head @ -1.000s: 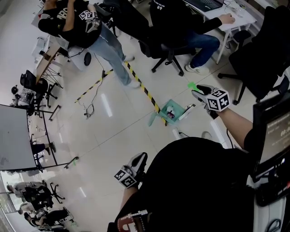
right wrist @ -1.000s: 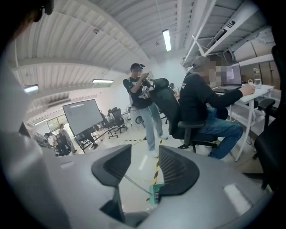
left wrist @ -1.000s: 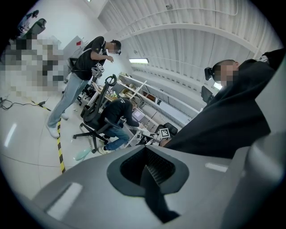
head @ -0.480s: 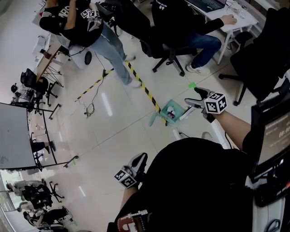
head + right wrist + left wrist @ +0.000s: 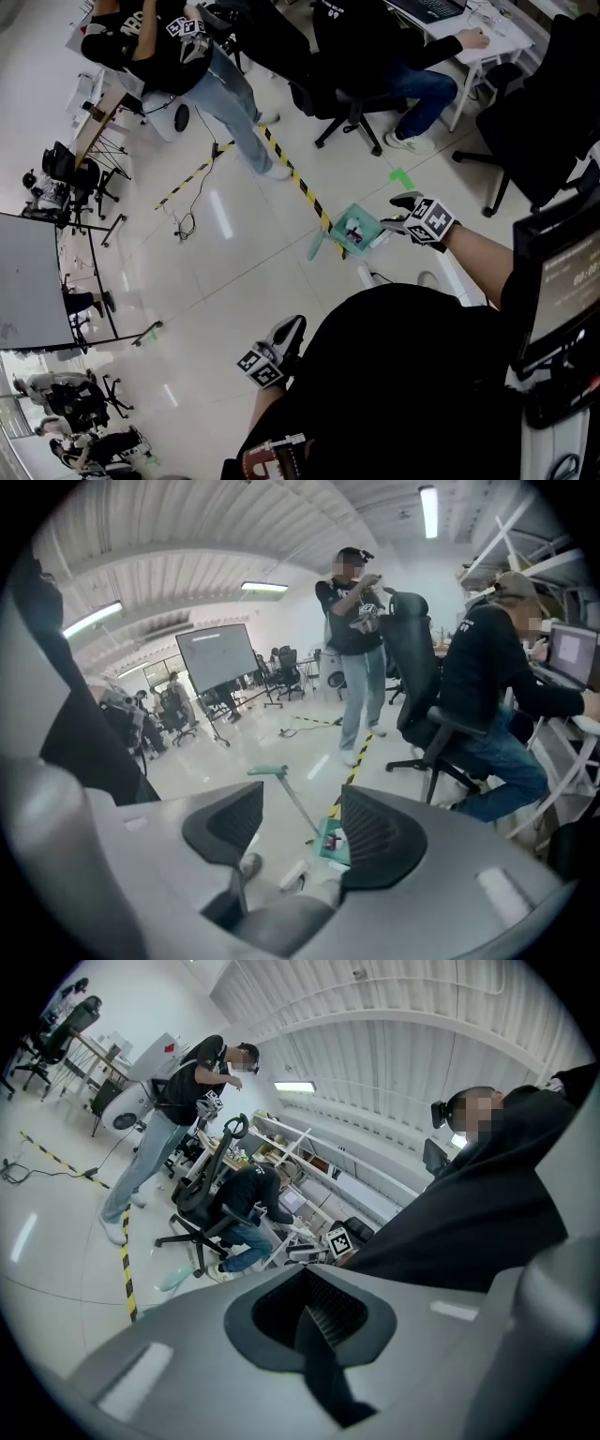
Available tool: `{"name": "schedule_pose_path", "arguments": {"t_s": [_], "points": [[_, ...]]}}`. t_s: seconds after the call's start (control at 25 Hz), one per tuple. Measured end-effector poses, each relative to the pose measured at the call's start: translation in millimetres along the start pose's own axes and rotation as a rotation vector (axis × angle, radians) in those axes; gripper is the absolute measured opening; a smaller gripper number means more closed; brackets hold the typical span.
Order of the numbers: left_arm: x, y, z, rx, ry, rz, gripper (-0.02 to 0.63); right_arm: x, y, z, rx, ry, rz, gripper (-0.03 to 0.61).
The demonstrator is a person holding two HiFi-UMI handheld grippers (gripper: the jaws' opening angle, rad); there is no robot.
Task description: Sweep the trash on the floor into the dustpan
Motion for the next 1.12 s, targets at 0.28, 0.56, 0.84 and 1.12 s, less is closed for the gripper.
{"name": "schedule_pose_path", "arguments": {"t_s": [0.28, 0.56, 0.84, 1.12], "points": [[1.6, -3.7, -1.2, -0.004, 0.001, 0.022, -0.005, -37.9, -24.7, 26.2, 0.100, 0.034, 0.001, 0.243], [4.7, -2.5, 0.7, 0.002, 0.005, 0.043, -0.005, -63.9, -45.1, 47.0, 0.198, 0.066, -0.034, 0.242], [4.8, -14.8, 0.1, -0.029, -0.011, 0.067, -0.005, -73.3, -36.3, 46.6, 0.238, 0.059, -0.118, 0.242], [6.6, -33.1, 3.1, -0.067, -0.019, 0.085, -0.005, -86.7, -18.7, 33.4, 0.210, 0.006, -0.237, 0.241]]}}
Point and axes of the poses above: the fingertips, and each gripper's own axes: y forward along the fingers, z to its right, x out of its underside, the point moved 5 cm from there along -y, backward along the fingers, and after that the axes turned 15 degrees about y, right-handed, at the moved point
